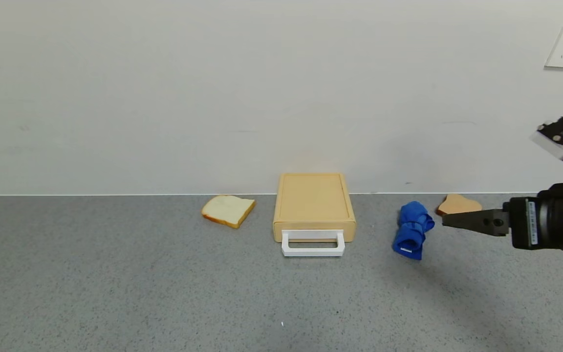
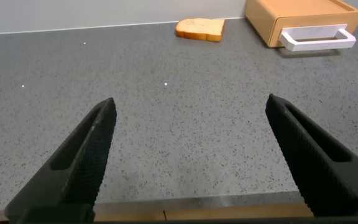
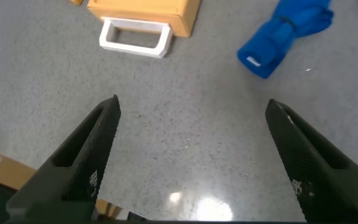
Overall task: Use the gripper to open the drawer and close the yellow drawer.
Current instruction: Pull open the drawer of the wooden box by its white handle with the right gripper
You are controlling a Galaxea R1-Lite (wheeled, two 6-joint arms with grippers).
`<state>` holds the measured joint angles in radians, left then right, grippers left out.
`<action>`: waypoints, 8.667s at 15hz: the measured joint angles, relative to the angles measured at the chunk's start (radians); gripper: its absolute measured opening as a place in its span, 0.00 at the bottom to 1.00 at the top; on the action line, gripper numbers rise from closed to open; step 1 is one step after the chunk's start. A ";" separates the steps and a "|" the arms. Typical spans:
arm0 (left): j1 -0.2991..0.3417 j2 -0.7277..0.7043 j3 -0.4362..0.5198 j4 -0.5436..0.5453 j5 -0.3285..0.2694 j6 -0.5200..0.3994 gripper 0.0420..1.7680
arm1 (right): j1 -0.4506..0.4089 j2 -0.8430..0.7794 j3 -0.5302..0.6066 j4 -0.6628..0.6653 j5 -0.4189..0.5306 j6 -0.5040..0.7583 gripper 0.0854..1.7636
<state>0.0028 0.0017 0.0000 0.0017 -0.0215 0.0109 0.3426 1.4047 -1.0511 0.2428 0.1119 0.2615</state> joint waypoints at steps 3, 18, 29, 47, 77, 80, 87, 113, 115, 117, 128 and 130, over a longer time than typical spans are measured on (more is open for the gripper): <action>0.000 0.000 0.000 0.000 0.000 0.000 0.98 | 0.053 0.097 -0.045 0.001 0.000 0.012 0.63; 0.000 0.000 0.000 0.000 0.000 0.000 0.98 | 0.217 0.620 -0.514 0.079 0.007 0.067 0.02; 0.000 0.000 0.000 0.000 0.000 0.000 0.98 | 0.256 0.914 -0.799 0.076 0.016 0.084 0.02; 0.000 0.000 0.000 -0.001 0.000 0.000 0.98 | 0.275 1.078 -0.926 0.066 0.014 0.091 0.02; 0.000 0.000 0.000 -0.001 0.000 0.000 0.98 | 0.349 1.050 -0.916 0.366 0.011 0.233 0.02; 0.000 0.000 0.000 0.000 0.000 0.000 0.98 | 0.357 1.044 -0.912 0.402 0.008 0.264 0.02; 0.000 0.000 0.000 0.000 0.000 0.000 0.98 | 0.391 1.024 -0.874 0.417 0.008 0.296 0.02; 0.000 0.000 0.000 0.000 0.000 0.000 0.98 | 0.493 0.929 -0.704 0.409 0.001 0.378 0.02; 0.000 0.000 0.000 0.000 0.000 0.000 0.98 | 0.497 0.921 -0.693 0.409 0.001 0.383 0.02; 0.000 0.000 0.000 0.000 0.000 0.000 0.98 | 0.503 0.913 -0.685 0.409 0.001 0.384 0.02; 0.000 0.000 0.000 0.000 0.000 0.000 0.98 | 0.497 0.653 -0.629 0.410 -0.001 0.310 0.02; 0.000 0.000 0.000 0.000 0.000 0.000 0.98 | 0.480 0.547 -0.578 0.403 -0.001 0.256 0.02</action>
<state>0.0028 0.0017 0.0000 0.0013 -0.0215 0.0109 0.8221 1.9517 -1.6294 0.6455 0.1111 0.5177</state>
